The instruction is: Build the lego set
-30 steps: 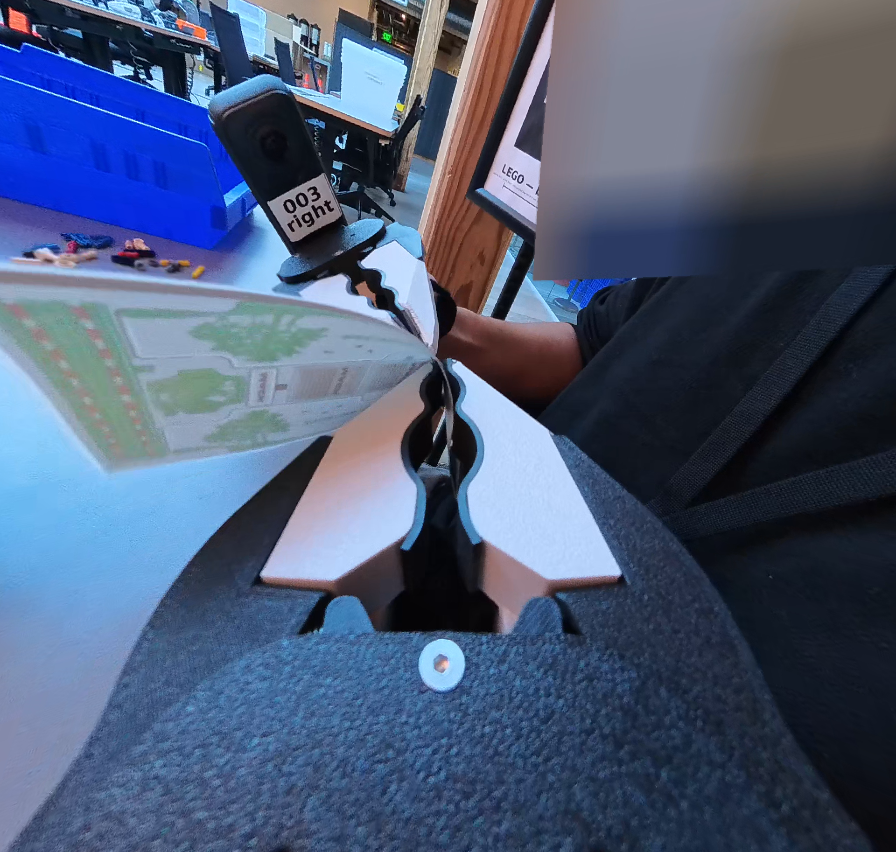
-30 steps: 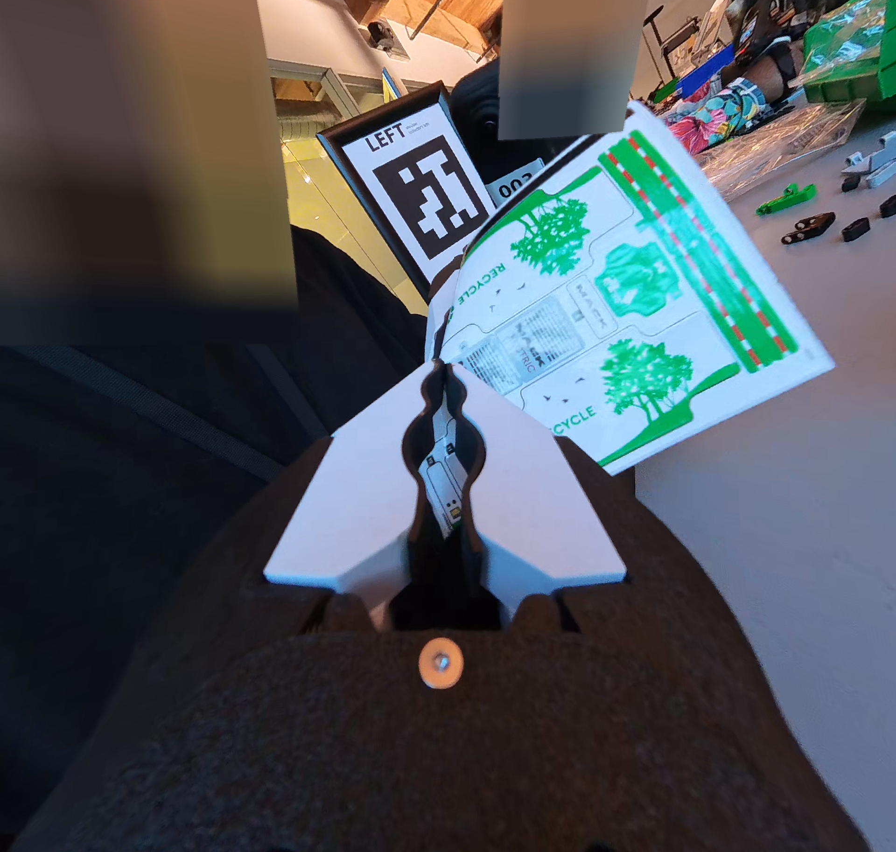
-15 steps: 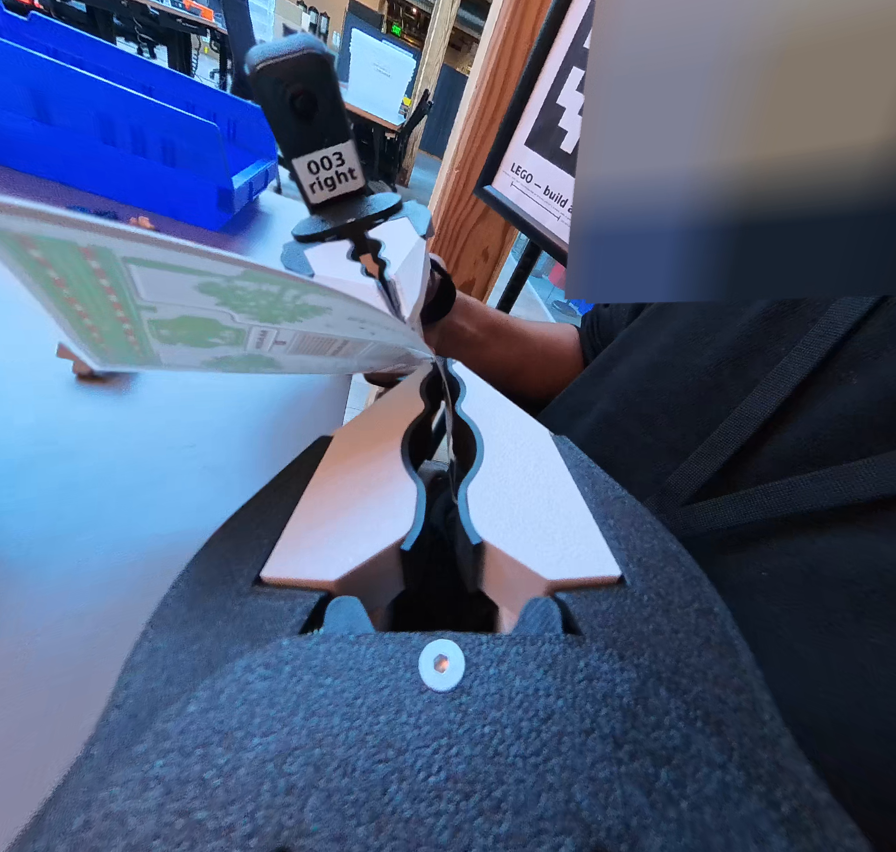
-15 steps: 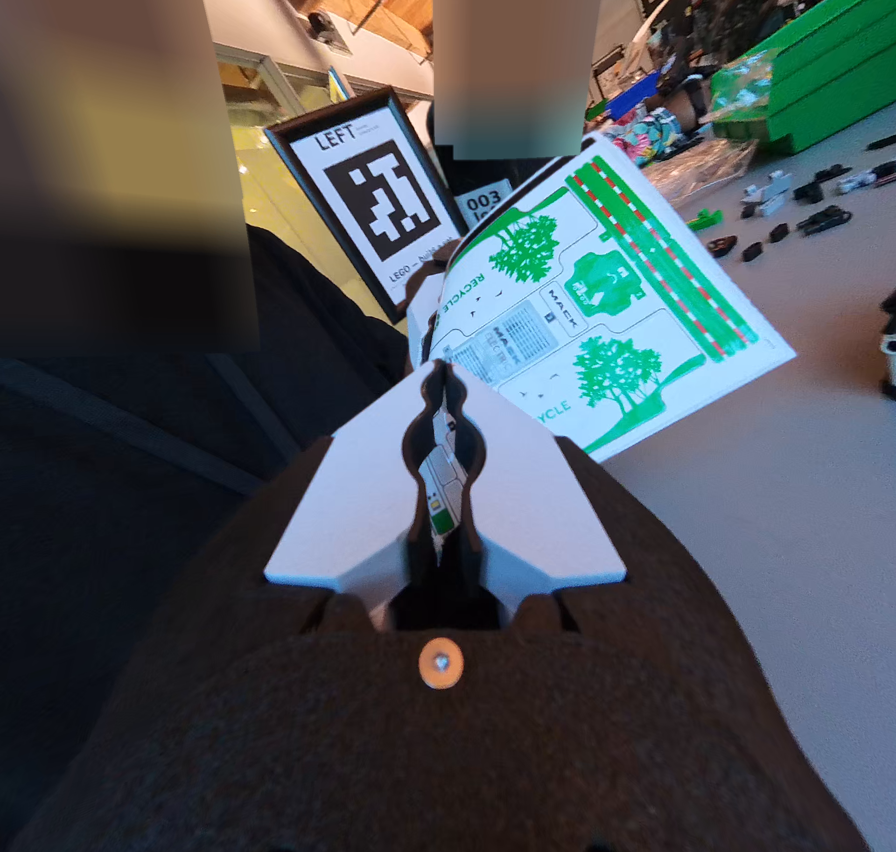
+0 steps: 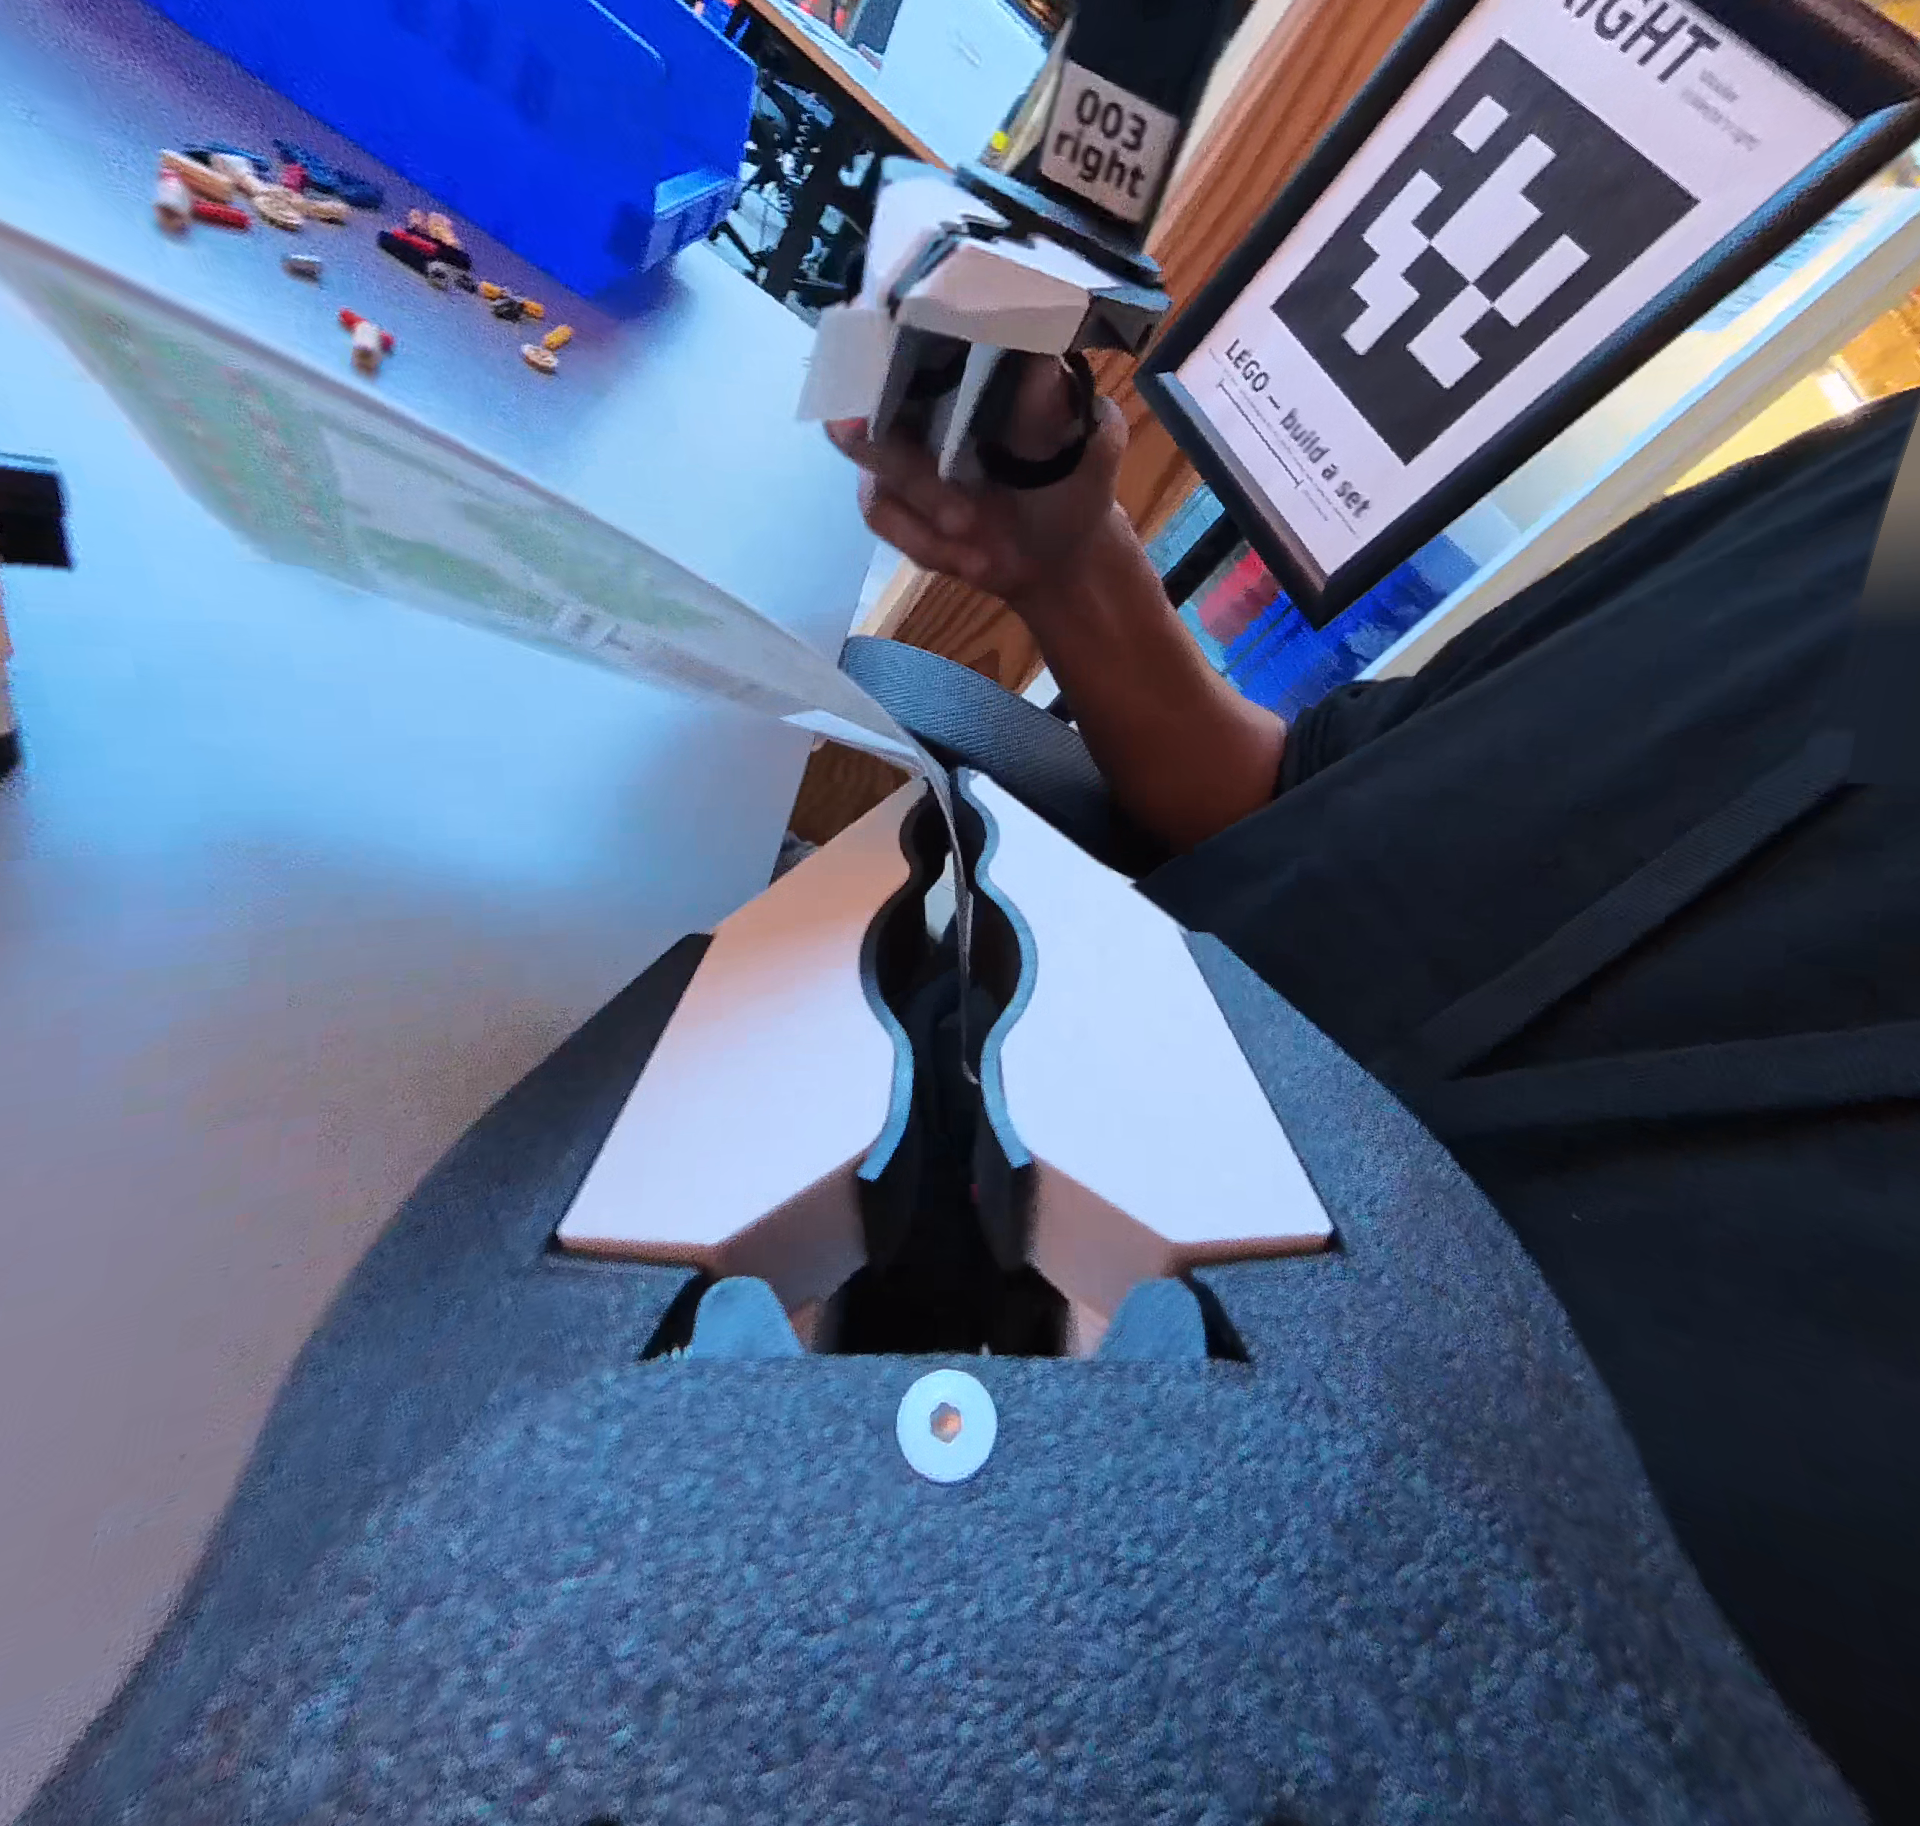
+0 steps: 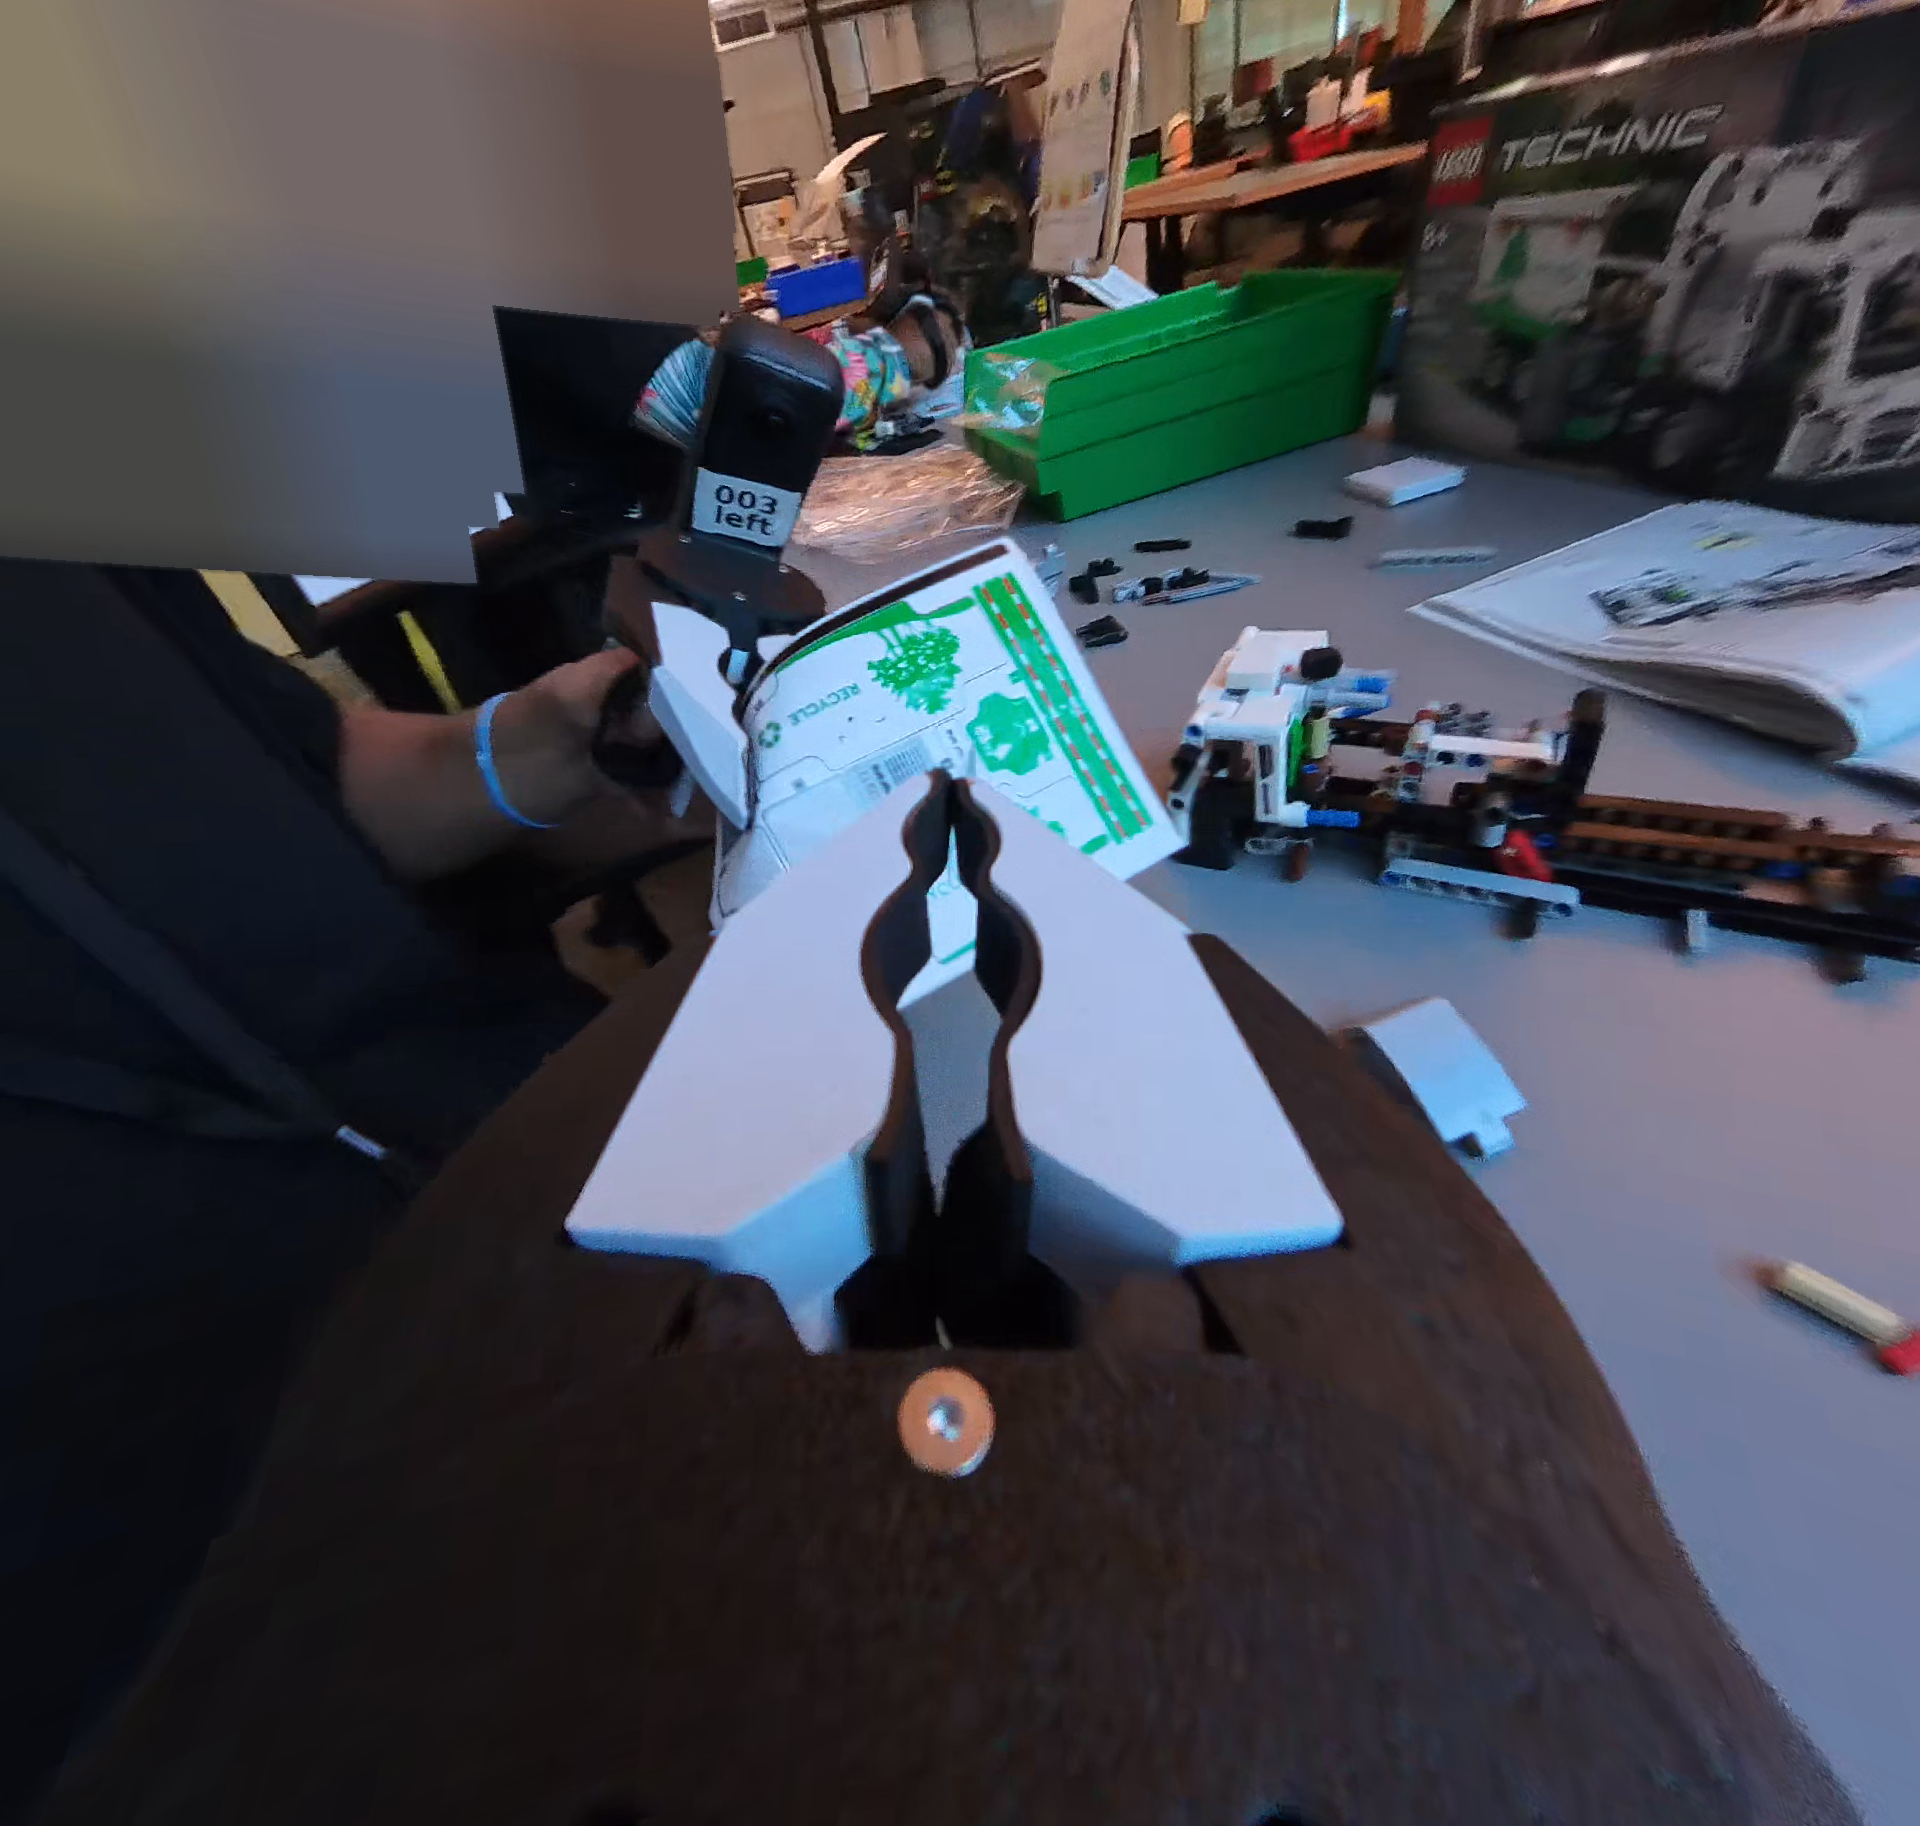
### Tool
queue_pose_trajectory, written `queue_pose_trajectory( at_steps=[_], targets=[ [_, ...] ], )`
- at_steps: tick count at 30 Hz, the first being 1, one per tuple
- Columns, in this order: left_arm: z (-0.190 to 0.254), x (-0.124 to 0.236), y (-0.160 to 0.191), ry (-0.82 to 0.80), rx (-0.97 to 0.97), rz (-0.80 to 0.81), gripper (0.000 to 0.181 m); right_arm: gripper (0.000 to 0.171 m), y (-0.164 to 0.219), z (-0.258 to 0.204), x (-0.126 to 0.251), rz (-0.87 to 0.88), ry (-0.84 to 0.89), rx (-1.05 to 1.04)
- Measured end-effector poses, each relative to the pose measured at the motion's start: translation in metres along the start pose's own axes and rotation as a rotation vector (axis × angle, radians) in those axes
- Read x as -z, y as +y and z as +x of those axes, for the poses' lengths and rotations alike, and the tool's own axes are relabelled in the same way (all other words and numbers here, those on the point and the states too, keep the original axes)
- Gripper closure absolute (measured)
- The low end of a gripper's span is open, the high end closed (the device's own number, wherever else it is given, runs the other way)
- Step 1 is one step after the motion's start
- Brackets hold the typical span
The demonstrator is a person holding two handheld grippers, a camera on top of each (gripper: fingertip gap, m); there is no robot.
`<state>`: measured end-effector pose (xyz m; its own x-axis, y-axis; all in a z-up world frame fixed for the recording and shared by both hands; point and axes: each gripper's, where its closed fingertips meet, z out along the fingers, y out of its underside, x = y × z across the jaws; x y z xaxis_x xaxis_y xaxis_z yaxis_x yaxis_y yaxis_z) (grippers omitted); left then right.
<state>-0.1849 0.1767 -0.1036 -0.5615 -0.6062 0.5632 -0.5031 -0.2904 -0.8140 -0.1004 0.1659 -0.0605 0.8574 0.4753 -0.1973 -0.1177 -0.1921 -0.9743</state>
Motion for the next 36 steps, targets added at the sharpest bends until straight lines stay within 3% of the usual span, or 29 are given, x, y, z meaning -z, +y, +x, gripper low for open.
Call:
queue_pose_trajectory(
  at_steps=[3, 6, 12, 15, 18, 21, 24, 29, 32, 36],
  targets=[
    [0.001, 0.022, 0.003, -0.088, 0.007, 0.004, 0.181, 0.171, 0.000, 0.003, 0.004, 0.018, 0.026, 0.012],
    [-0.001, 0.070, 0.003, -0.229, 0.011, 0.026, 0.181, 0.171, 0.003, 0.005, 0.002, 0.033, -0.006, -0.032],
    [-0.017, 0.232, 0.007, -0.643, 0.113, 0.095, 0.181, 0.171, 0.014, 0.008, -0.008, 0.014, -0.053, -0.082],
    [-0.030, 0.324, -0.006, -0.828, 0.182, 0.281, 0.181, 0.171, 0.016, 0.009, -0.013, 0.006, -0.070, -0.091],
    [-0.045, 0.377, -0.019, -0.875, 0.227, 0.462, 0.181, 0.171, 0.012, 0.012, -0.017, 0.019, -0.087, -0.110],
    [-0.064, 0.382, -0.035, -0.851, 0.219, 0.563, 0.181, 0.171, 0.010, 0.020, -0.020, 0.034, -0.086, -0.133],
    [-0.083, 0.352, -0.058, -0.754, 0.199, 0.562, 0.181, 0.171, 0.010, 0.026, -0.021, 0.035, -0.085, -0.149],
    [-0.137, 0.295, -0.092, -0.702, 0.209, 0.269, 0.181, 0.171, 0.012, 0.033, -0.017, 0.036, -0.079, -0.157],
    [-0.185, 0.301, -0.114, -0.777, 0.268, 0.123, 0.181, 0.171, 0.013, 0.035, -0.014, 0.039, -0.086, -0.179],
    [-0.228, 0.319, -0.140, -0.925, 0.261, -0.213, 0.181, 0.171, 0.013, 0.038, -0.010, 0.041, -0.082, -0.179]
  ],
)
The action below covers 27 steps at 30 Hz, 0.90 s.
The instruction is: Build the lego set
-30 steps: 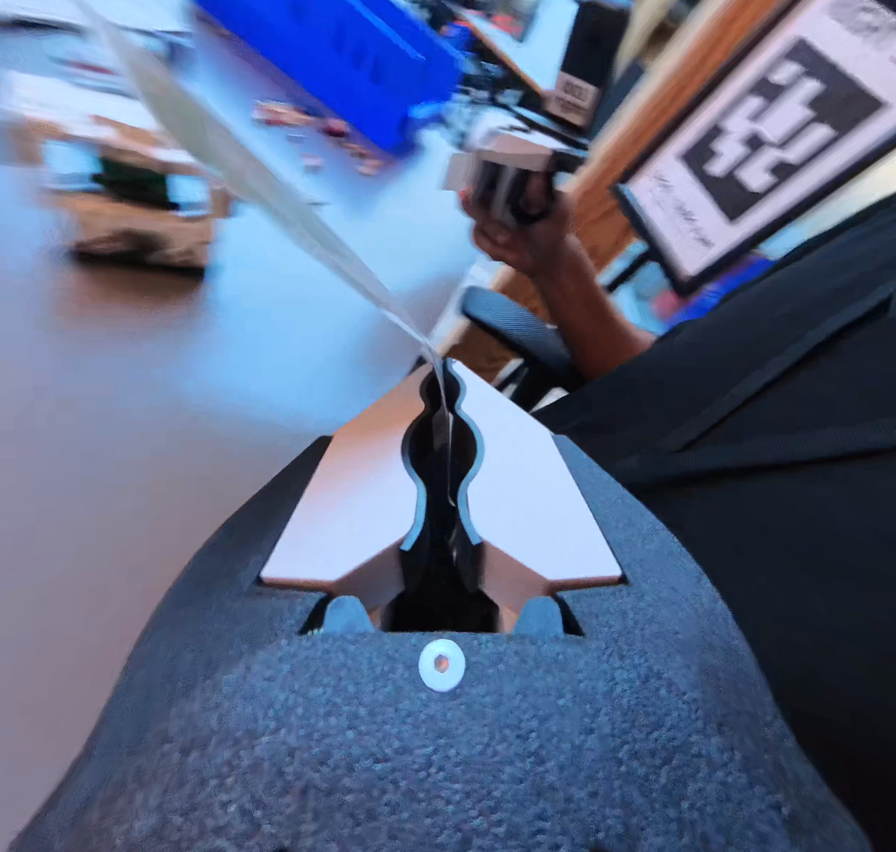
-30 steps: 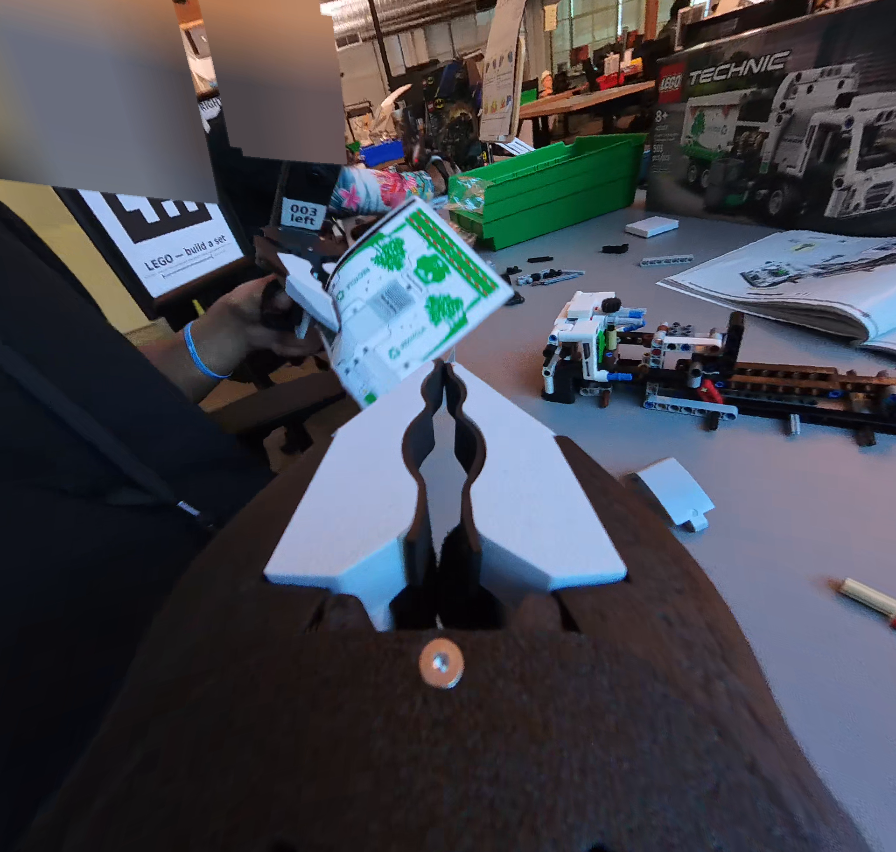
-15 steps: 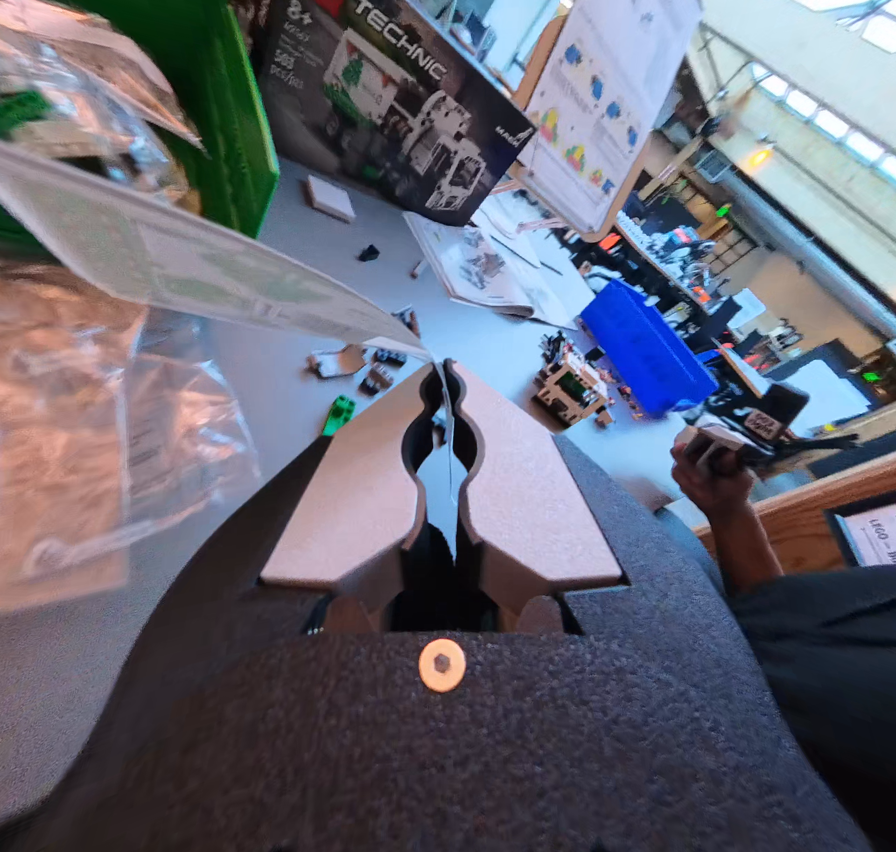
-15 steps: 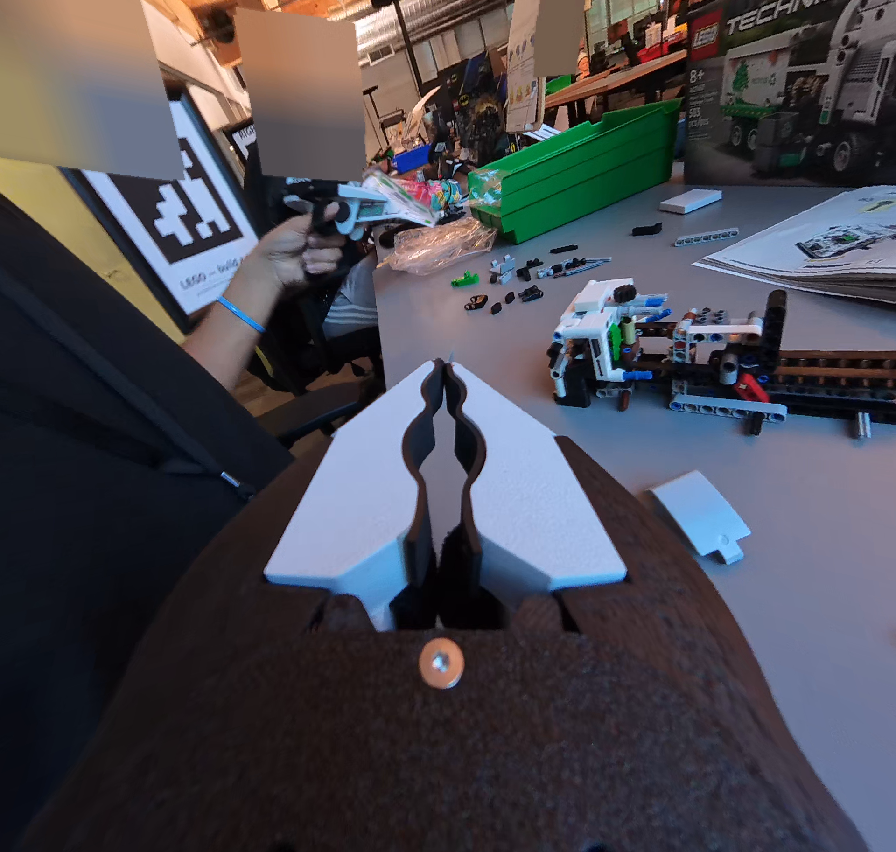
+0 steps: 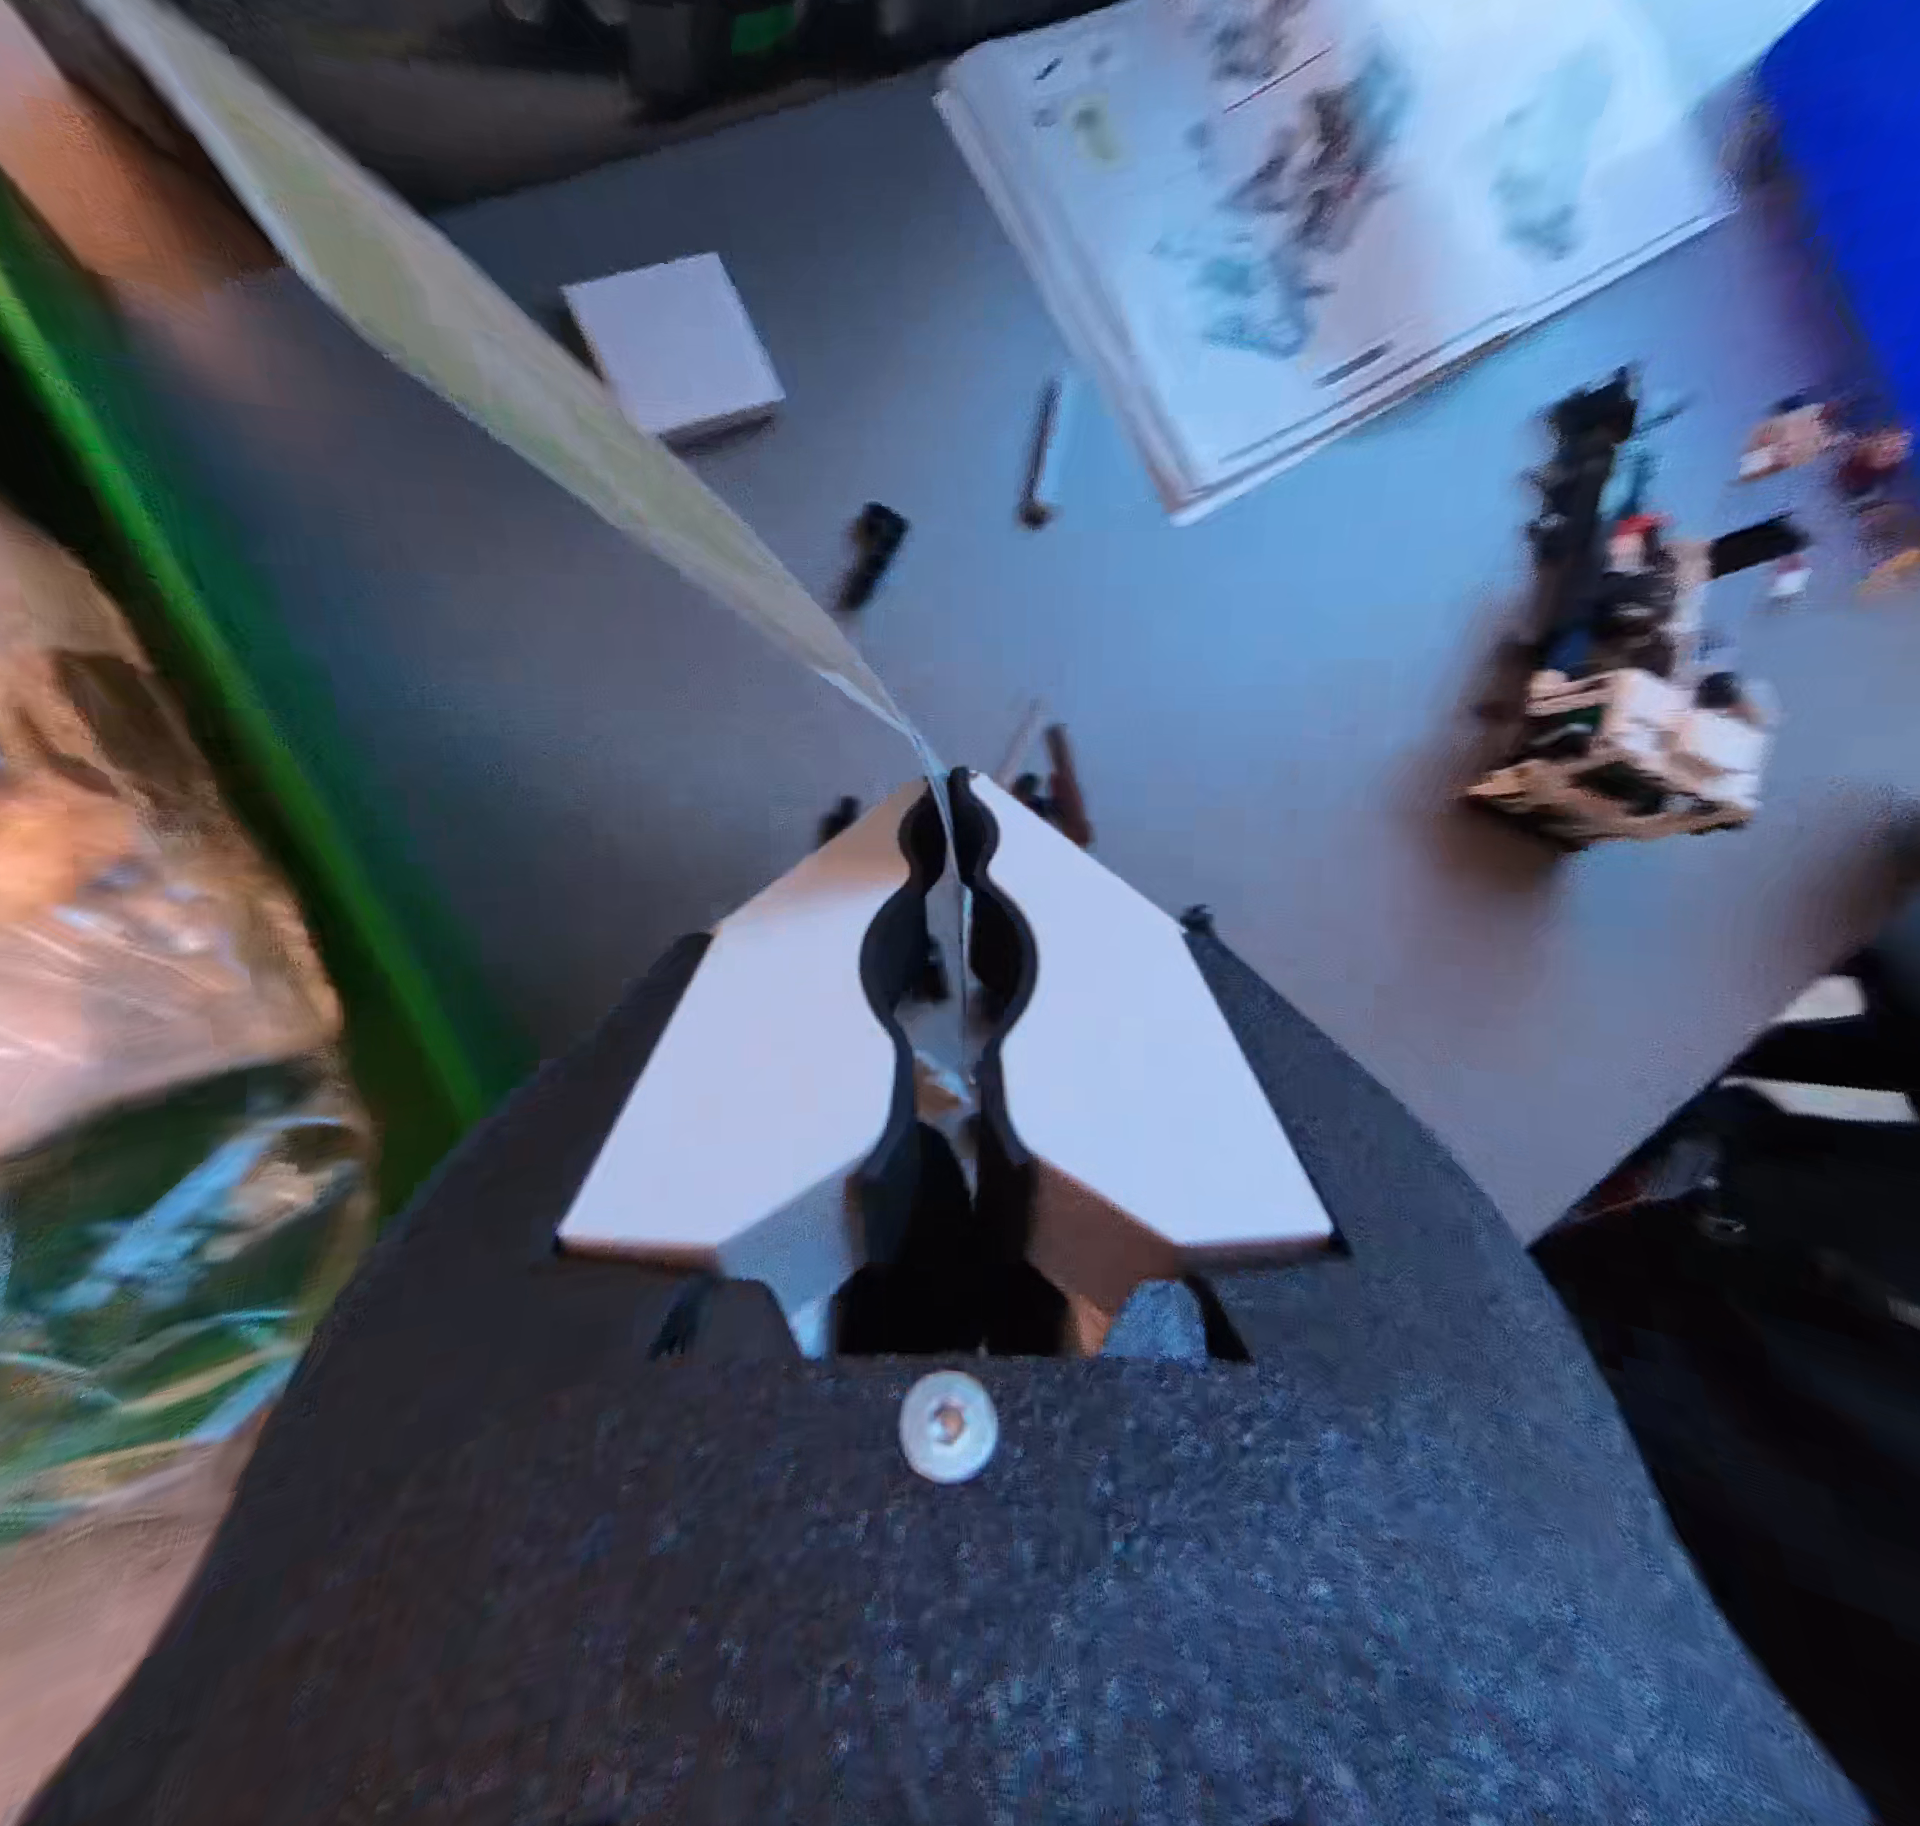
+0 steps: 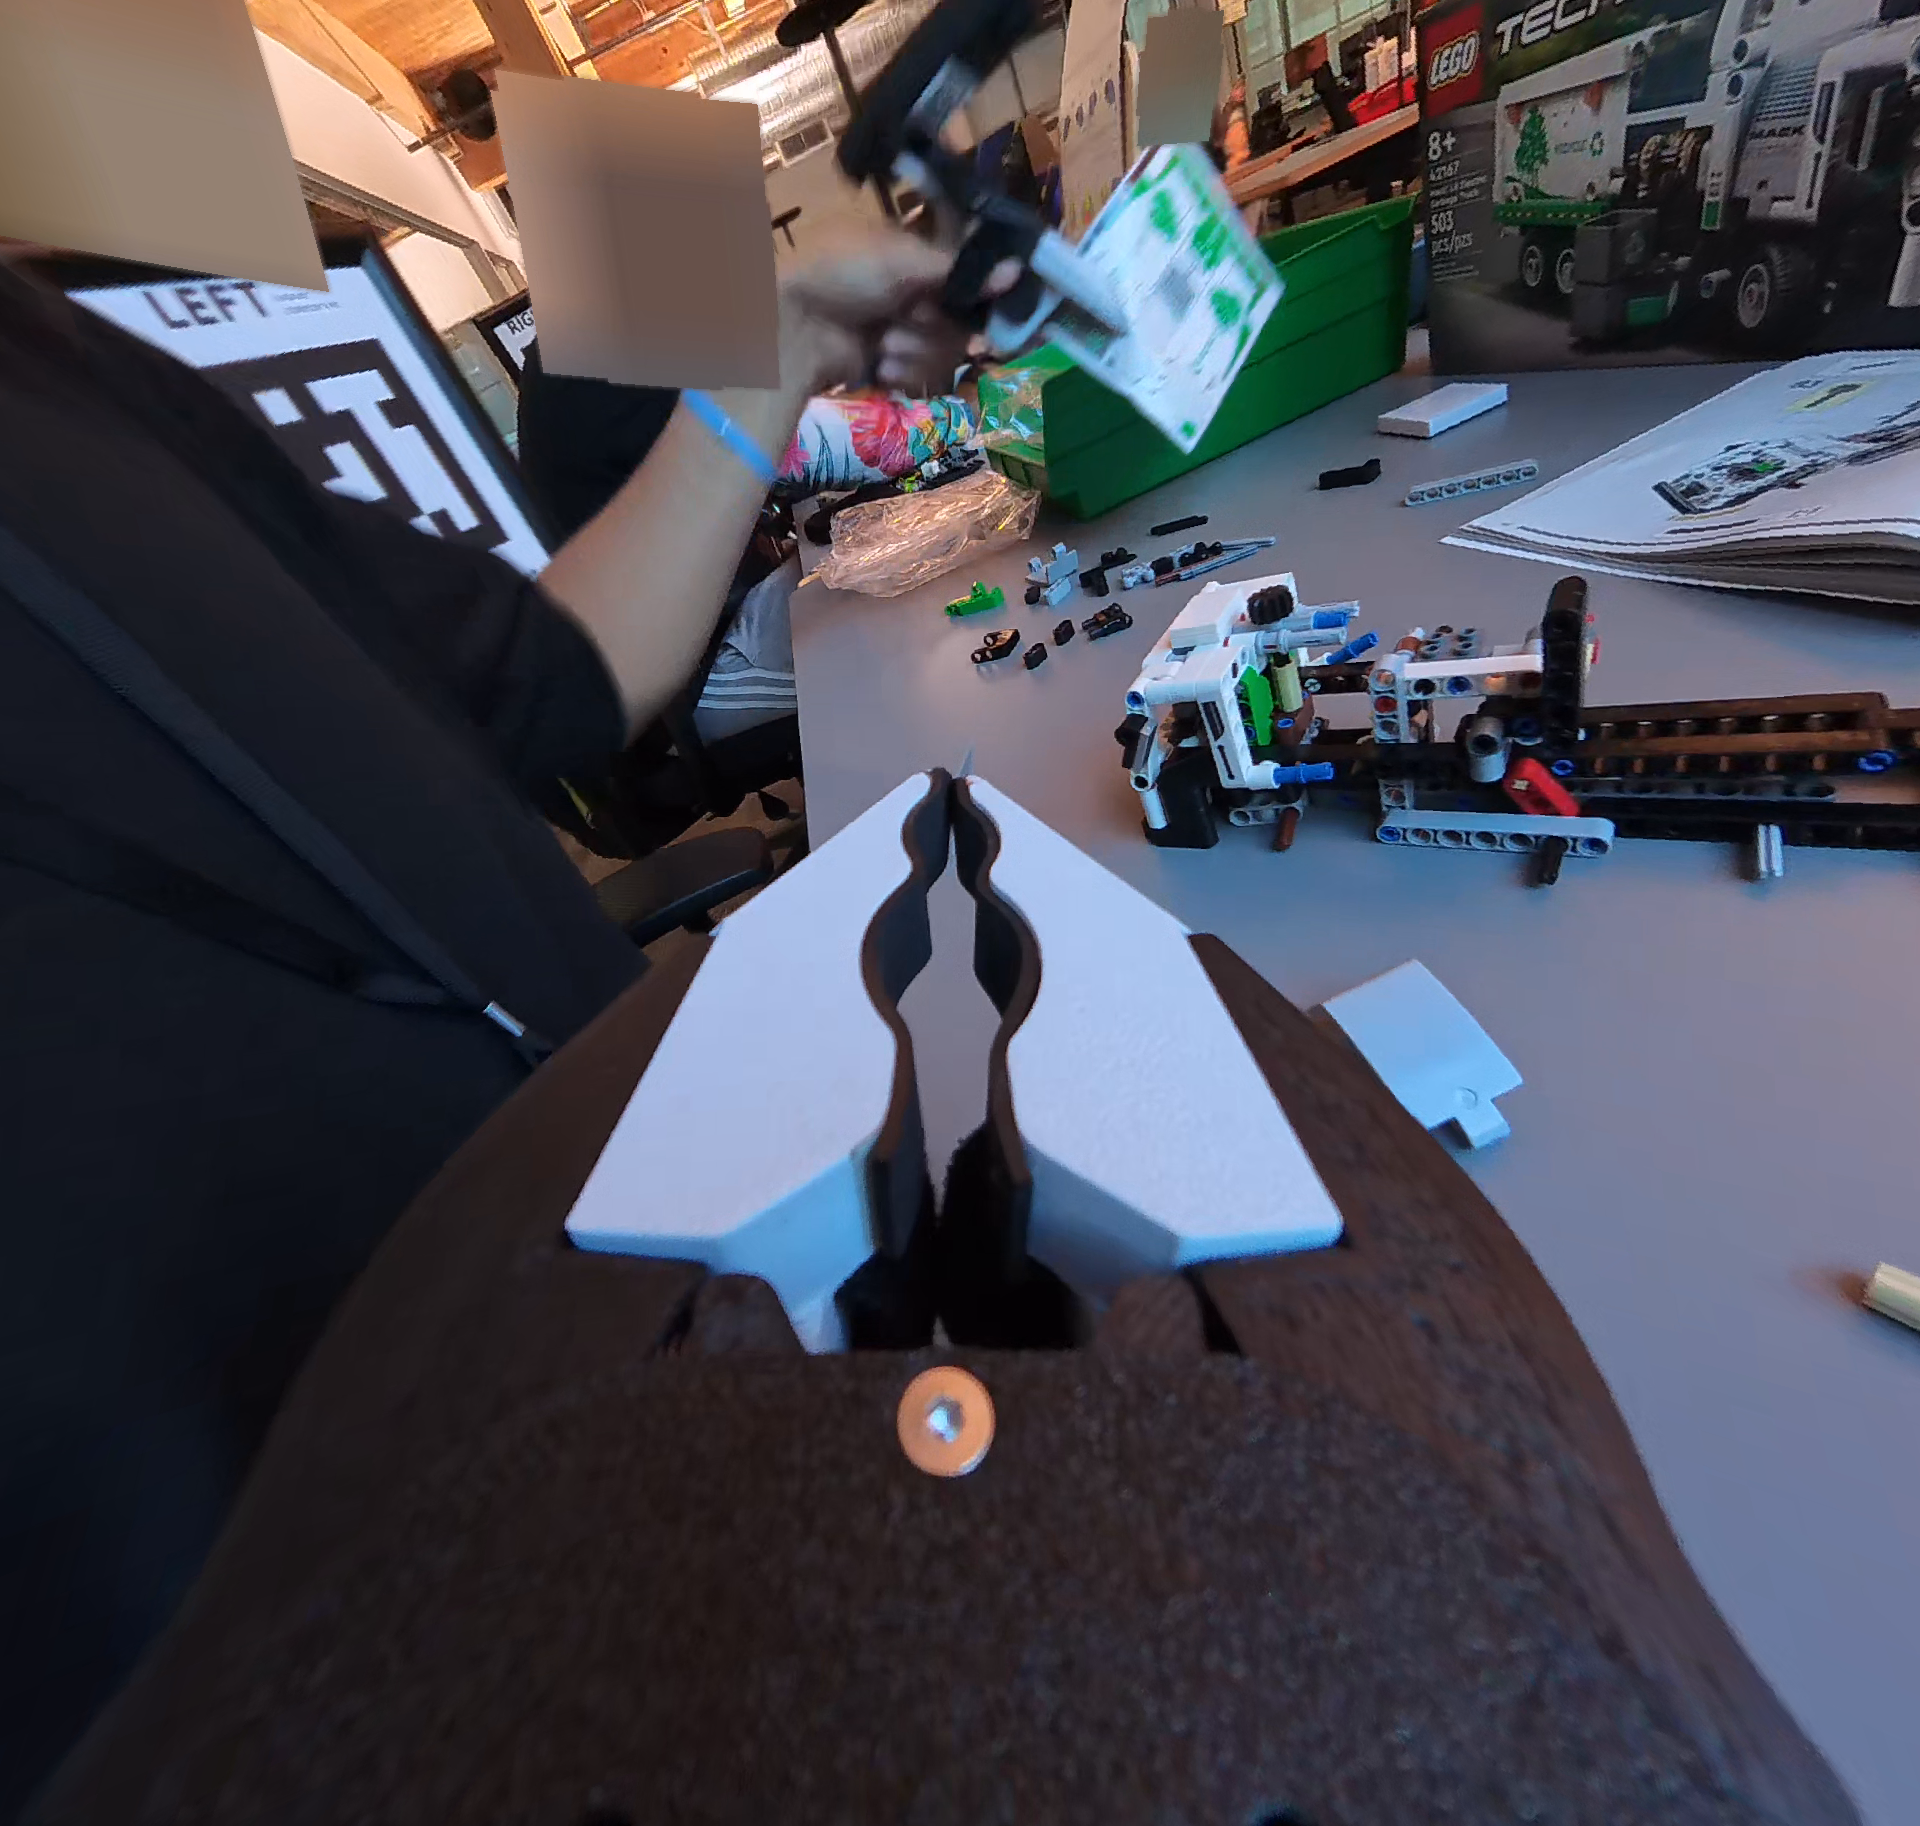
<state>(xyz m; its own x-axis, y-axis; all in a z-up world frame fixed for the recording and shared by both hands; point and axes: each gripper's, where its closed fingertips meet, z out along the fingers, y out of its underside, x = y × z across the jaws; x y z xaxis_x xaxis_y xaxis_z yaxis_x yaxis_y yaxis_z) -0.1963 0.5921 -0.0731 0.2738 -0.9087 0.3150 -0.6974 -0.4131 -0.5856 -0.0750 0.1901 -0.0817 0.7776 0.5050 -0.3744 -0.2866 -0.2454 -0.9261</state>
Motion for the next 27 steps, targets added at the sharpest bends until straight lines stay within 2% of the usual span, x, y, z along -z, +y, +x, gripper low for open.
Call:
queue_pose_trajectory(
  at_steps=[4, 9, 12, 20, 27],
  targets=[
    [-0.021, -0.020, -0.029, 0.027, 0.056, -0.164, 0.181, 0.171, 0.000, 0.002, 0.004, 0.005, -0.009, -0.016],
    [-0.052, -0.044, -0.025, -0.051, 0.095, -0.334, 0.181, 0.171, 0.002, 0.005, 0.009, 0.013, -0.011, -0.037],
    [-0.073, -0.051, -0.025, -0.174, 0.083, -0.393, 0.181, 0.171, 0.002, 0.006, 0.010, 0.018, -0.023, -0.051],
    [-0.041, -0.093, -0.036, -0.042, 0.016, -0.470, 0.181, 0.171, 0.006, 0.000, 0.008, 0.001, -0.043, -0.049],
    [0.026, -0.119, -0.041, 0.175, -0.099, -0.521, 0.181, 0.171, 0.008, -0.001, 0.007, -0.001, -0.041, -0.048]
  ],
)
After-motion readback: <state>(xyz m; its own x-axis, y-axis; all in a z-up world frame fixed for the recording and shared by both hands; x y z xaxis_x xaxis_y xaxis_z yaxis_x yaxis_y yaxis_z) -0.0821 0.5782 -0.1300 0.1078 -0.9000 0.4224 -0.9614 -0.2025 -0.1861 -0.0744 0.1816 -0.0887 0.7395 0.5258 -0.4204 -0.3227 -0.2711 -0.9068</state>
